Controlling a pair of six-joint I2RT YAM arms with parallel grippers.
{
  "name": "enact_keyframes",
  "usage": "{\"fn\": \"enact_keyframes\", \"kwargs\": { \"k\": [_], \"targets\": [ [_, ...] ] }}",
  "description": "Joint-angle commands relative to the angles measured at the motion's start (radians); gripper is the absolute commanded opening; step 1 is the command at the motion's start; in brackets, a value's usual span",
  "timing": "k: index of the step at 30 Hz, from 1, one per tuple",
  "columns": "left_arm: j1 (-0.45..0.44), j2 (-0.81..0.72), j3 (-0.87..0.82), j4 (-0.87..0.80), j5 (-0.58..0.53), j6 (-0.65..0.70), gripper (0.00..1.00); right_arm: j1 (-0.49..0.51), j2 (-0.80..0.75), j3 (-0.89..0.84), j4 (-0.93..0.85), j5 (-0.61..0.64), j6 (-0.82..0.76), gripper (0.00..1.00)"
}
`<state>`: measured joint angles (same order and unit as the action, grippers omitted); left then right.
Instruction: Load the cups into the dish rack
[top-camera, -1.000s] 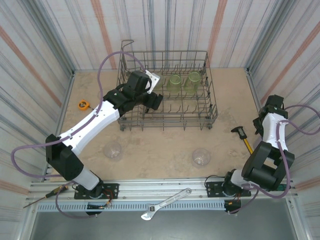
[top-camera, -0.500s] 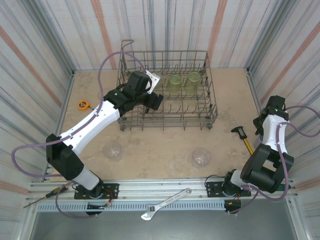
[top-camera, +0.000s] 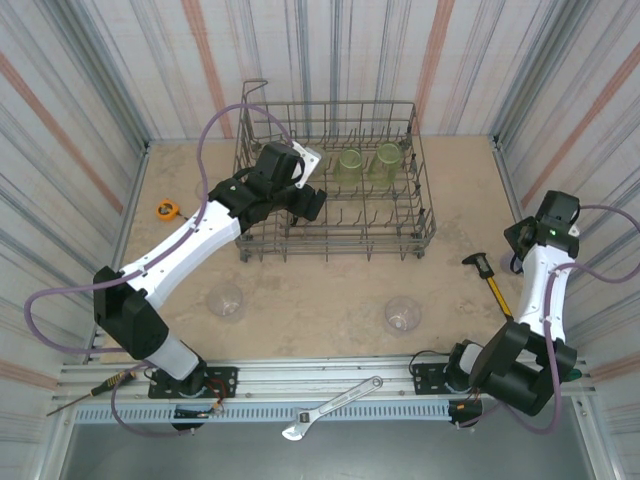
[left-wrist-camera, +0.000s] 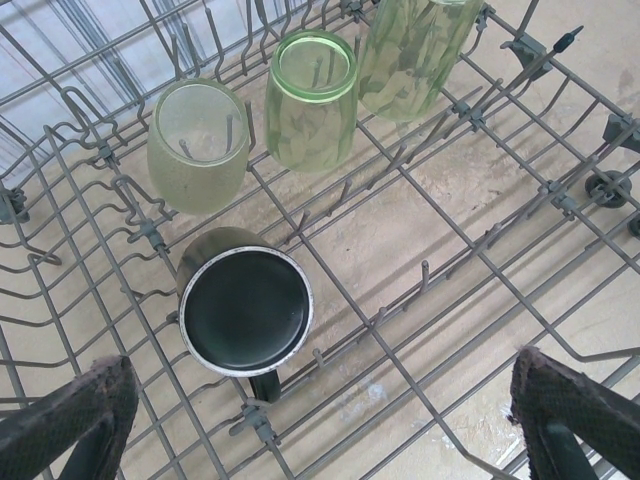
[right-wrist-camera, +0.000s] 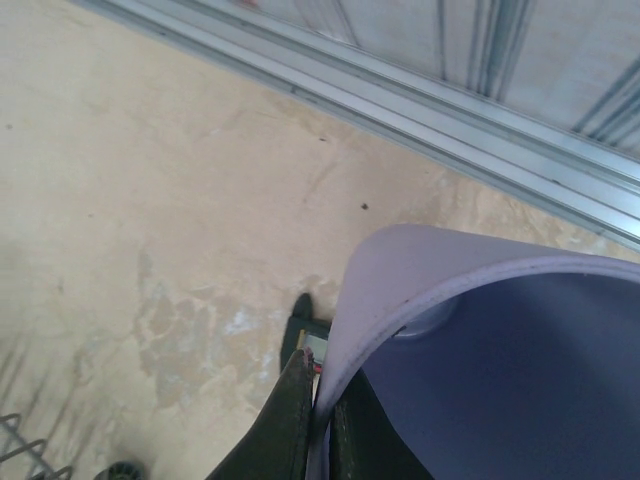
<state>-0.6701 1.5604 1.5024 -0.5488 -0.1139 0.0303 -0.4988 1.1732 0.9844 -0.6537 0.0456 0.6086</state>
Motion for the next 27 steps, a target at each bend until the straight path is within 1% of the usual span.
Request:
{"fn": "enact_keyframes", "kwargs": {
  "k": [1,3,5,9,12,16,19,20,23,27],
  "targets": [
    [-0.008,-0.003,0.016,-0.012,0.006,0.004,0.99,0.007,-0.03,0.047,0.025,-0.057,-0.047,0.0],
    [-0.008,-0.009,0.013,-0.007,0.021,-0.003,0.99,0.019,-0.043,0.06,0.041,-0.079,-0.057,0.0],
    [-0.008,-0.017,0.006,0.003,0.039,-0.004,0.99,0.043,-0.046,0.086,0.052,-0.065,-0.058,0.0],
    [-0.008,-0.019,0.012,-0.004,0.033,-0.004,0.99,0.088,-0.026,0.169,0.065,-0.051,-0.041,0.0],
    [-0.008,-0.025,0.012,-0.006,0.013,0.003,0.99,0.118,-0.041,0.179,0.153,-0.069,0.007,0.0],
    [-0.008,-0.034,0.009,-0.003,-0.003,0.013,0.99,0.146,-0.036,0.198,0.269,-0.169,0.066,0.0],
    [-0.008,-0.034,0.011,-0.008,-0.01,0.009,0.99,0.199,-0.022,0.238,0.301,-0.195,0.065,0.0],
    [-0.008,-0.028,0.016,-0.014,-0.029,0.001,0.99,0.218,-0.021,0.24,0.33,-0.221,0.048,0.0],
    [-0.003,-0.002,0.047,-0.054,-0.065,-0.018,0.99,0.261,-0.01,0.264,0.358,-0.218,0.043,0.0],
    [0.016,0.015,0.061,-0.07,-0.06,-0.038,0.99,0.286,0.019,0.299,0.391,-0.306,0.051,0.0]
  ]
}}
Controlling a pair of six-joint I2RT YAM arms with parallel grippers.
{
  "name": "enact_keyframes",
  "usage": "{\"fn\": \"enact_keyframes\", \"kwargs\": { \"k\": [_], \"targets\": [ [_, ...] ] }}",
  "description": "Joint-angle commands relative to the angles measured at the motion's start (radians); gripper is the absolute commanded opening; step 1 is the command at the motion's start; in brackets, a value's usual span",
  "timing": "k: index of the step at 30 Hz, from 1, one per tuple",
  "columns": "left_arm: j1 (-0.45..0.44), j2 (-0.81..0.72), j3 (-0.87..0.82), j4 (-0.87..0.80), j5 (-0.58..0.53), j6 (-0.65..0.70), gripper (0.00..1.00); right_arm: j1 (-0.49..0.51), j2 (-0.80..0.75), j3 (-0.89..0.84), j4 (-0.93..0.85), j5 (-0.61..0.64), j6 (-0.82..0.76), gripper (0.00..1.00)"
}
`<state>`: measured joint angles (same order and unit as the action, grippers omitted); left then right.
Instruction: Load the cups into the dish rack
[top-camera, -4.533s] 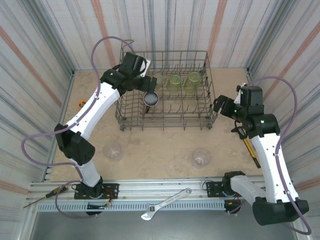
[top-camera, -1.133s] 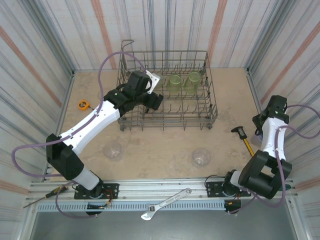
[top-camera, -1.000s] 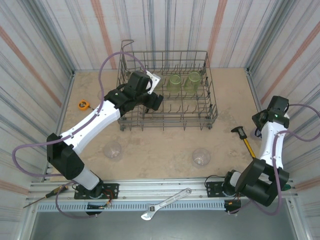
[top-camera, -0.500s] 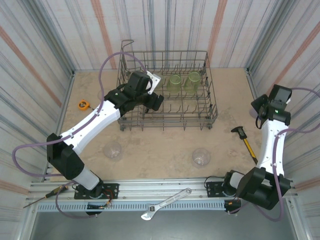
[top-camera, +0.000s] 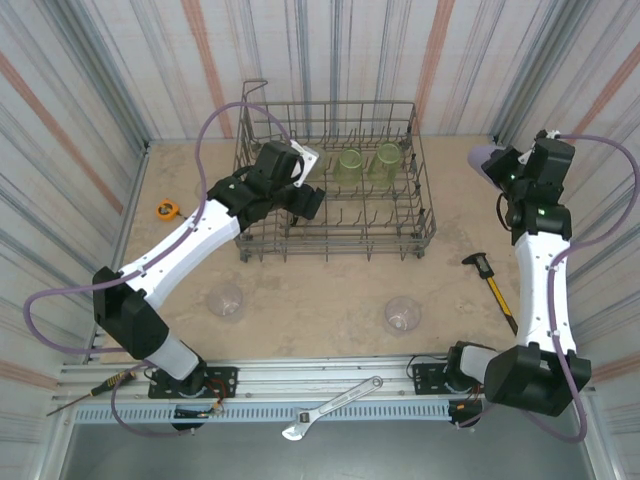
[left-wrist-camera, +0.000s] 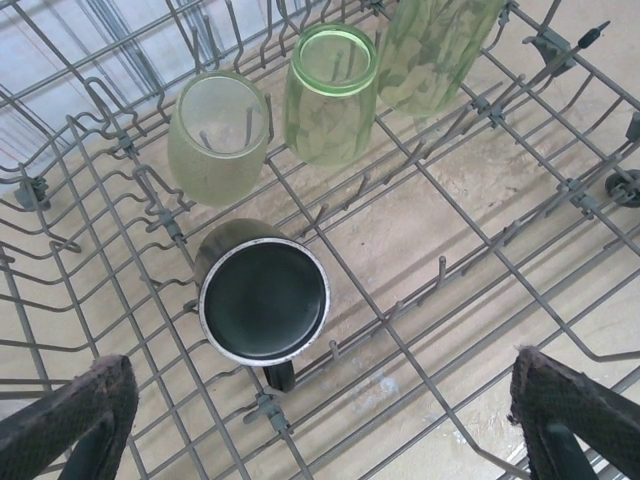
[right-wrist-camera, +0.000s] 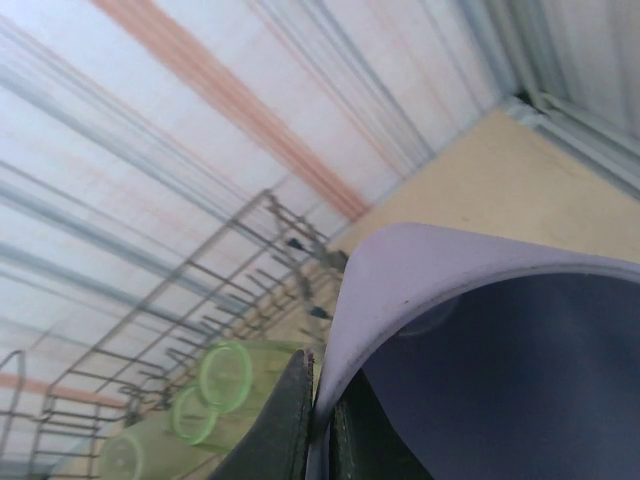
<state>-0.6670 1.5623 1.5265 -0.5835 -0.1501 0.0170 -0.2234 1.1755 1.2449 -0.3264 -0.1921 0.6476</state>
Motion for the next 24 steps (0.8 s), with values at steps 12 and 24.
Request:
{"fn": "enact_keyframes", "kwargs": {
  "k": [12,24],
  "targets": [
    [0.085,0.035,0.058,-0.058,0.015,-0.085,0.99,0.108,0.092,0.012,0.24,-0.348,0.035,0.0],
    [0.18,0.047,0.061,-0.065,0.09,-0.176,0.99,0.193,0.124,-0.063,0.406,-0.52,0.122,0.0]
  ]
}}
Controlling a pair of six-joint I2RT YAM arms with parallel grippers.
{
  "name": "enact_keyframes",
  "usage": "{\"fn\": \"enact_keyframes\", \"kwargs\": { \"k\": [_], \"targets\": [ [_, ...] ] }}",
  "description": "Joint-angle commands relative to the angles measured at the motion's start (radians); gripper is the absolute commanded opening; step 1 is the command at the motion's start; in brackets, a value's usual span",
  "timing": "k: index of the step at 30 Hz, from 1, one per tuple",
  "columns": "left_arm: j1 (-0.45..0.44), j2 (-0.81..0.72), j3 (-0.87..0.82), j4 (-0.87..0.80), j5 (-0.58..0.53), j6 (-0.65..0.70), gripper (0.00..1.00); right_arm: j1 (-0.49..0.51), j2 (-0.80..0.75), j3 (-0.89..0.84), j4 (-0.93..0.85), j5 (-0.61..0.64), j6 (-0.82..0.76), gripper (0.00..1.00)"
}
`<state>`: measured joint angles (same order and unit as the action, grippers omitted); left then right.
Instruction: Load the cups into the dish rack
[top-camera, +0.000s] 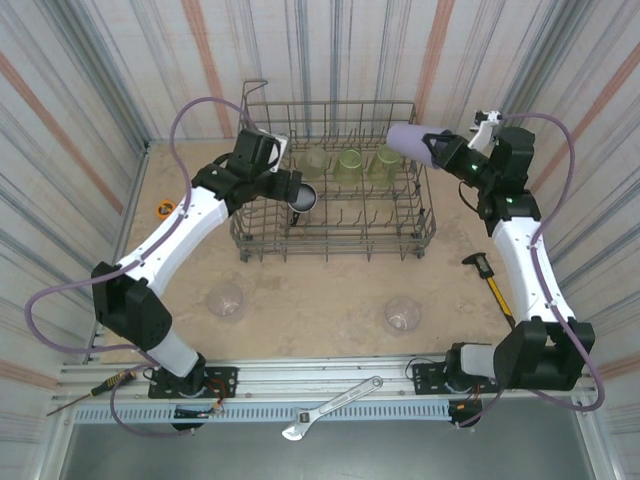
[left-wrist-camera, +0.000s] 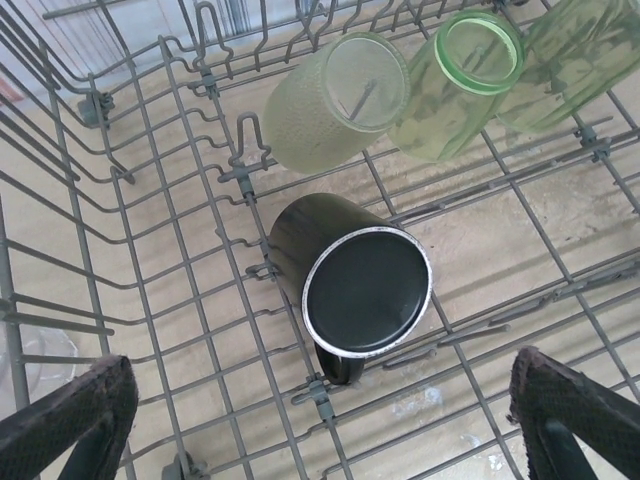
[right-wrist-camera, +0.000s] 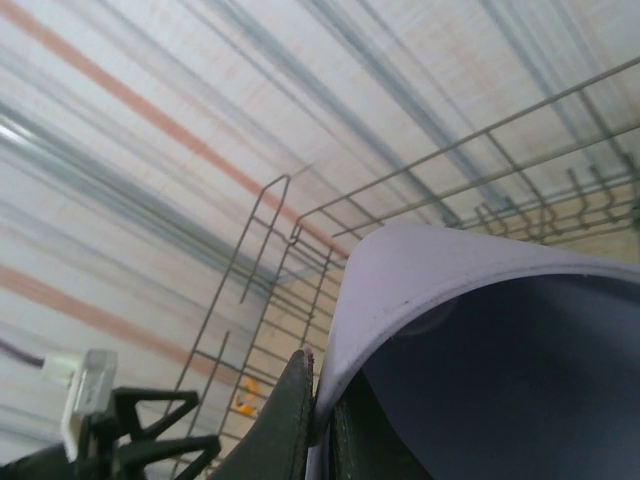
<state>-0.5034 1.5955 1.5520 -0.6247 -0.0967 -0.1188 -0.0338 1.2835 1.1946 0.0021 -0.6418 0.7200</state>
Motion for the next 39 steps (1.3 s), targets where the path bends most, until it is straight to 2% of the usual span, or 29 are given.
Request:
{"fn": "enact_keyframes", "kwargs": {
  "k": [1,4,9,14,20,35,39],
  "targets": [
    [0.023,0.018,0.039,-0.026,0.043,-0.043,0.99,0.005,0.02,-0.02,0.091,-0.082,0.063,0.0],
    [0.046,0.023,0.048,-0.033,0.074,-0.062,0.99,0.016,0.015,-0.044,0.125,-0.094,0.087,0.0],
    [0.106,0.02,0.038,0.0,0.206,-0.159,0.99,0.042,0.025,-0.062,0.15,-0.127,0.092,0.0],
    [0.126,0.038,0.057,0.021,0.261,-0.218,0.99,0.084,0.045,-0.087,0.208,-0.158,0.127,0.0],
    [0.169,0.048,0.05,0.075,0.399,-0.361,0.99,0.108,0.062,-0.129,0.279,-0.17,0.149,0.0],
    [0.166,0.037,-0.02,0.293,0.496,-0.663,0.99,0.167,0.199,-0.16,0.582,-0.221,0.311,0.0],
    [0.142,0.016,-0.055,0.365,0.458,-0.713,0.99,0.192,0.252,-0.16,0.709,-0.227,0.392,0.0]
  ]
}}
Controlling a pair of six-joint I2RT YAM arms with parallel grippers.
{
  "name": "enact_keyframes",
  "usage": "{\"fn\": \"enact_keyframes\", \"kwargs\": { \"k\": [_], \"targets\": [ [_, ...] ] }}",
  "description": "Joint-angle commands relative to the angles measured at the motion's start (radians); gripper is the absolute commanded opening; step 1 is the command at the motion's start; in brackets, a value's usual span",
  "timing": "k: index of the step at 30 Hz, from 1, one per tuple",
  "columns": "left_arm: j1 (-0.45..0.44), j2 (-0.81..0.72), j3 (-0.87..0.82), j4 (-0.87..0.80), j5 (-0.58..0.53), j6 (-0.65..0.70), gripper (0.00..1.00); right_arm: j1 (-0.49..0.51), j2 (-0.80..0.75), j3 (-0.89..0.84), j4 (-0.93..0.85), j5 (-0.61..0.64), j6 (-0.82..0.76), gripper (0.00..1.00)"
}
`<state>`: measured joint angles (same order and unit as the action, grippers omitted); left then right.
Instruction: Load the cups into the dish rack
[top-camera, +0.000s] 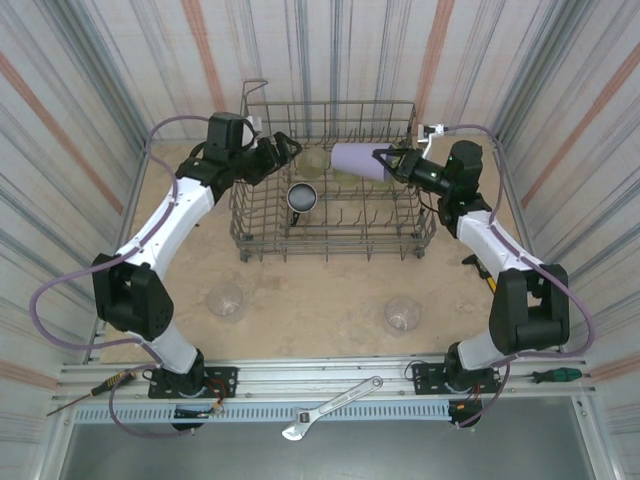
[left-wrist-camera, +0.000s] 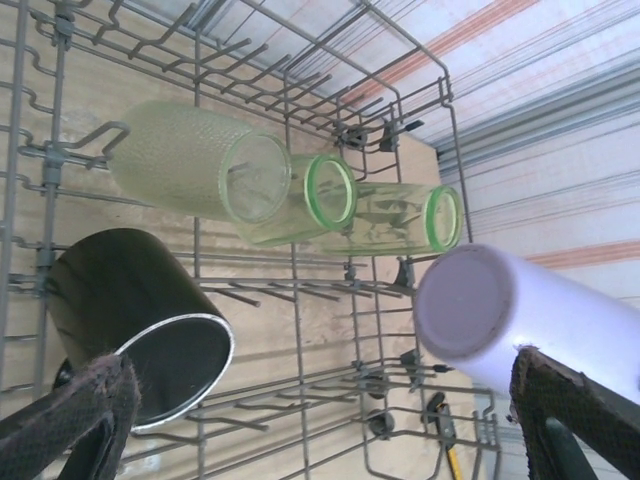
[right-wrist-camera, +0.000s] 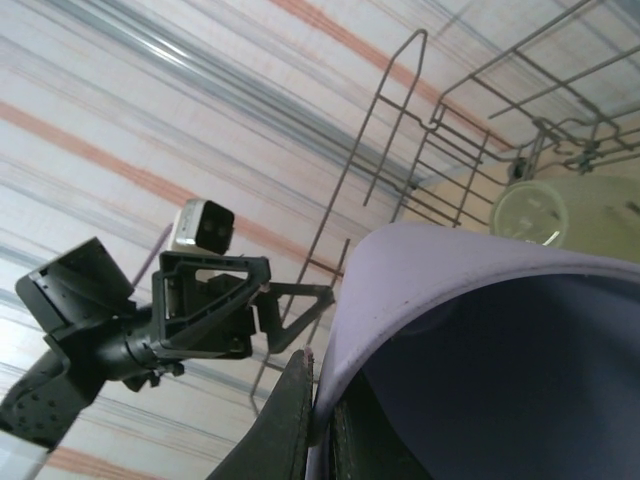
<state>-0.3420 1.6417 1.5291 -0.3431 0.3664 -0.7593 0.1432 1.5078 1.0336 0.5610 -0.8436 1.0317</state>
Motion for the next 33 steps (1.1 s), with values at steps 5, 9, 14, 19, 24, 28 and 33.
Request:
{"fn": "enact_keyframes", "kwargs": {
  "k": [5,9,14,19,24,28,33],
  "targets": [
    [-0.042,-0.057,-0.108,0.211,-0.027,-0.183,0.99,0.042,0.074,0.002,0.243,-0.021,0.12,0.0],
    [-0.058,-0.061,-0.134,0.259,-0.049,-0.26,0.99,0.056,0.102,0.001,0.308,-0.014,0.175,0.0],
    [-0.072,-0.081,-0.188,0.36,-0.077,-0.342,0.99,0.075,0.152,0.013,0.388,-0.017,0.24,0.0],
    [-0.084,-0.073,-0.165,0.364,-0.086,-0.357,0.99,0.1,0.172,0.025,0.397,-0.014,0.241,0.0],
    [-0.091,-0.061,-0.184,0.41,-0.082,-0.402,0.99,0.123,0.171,0.027,0.408,0.003,0.246,0.0],
    [-0.095,-0.049,-0.21,0.461,-0.064,-0.462,0.99,0.127,0.179,0.054,0.427,-0.001,0.267,0.0],
    [-0.101,-0.033,-0.202,0.486,-0.057,-0.489,0.99,0.139,0.194,0.073,0.468,0.003,0.29,0.0]
  ]
}}
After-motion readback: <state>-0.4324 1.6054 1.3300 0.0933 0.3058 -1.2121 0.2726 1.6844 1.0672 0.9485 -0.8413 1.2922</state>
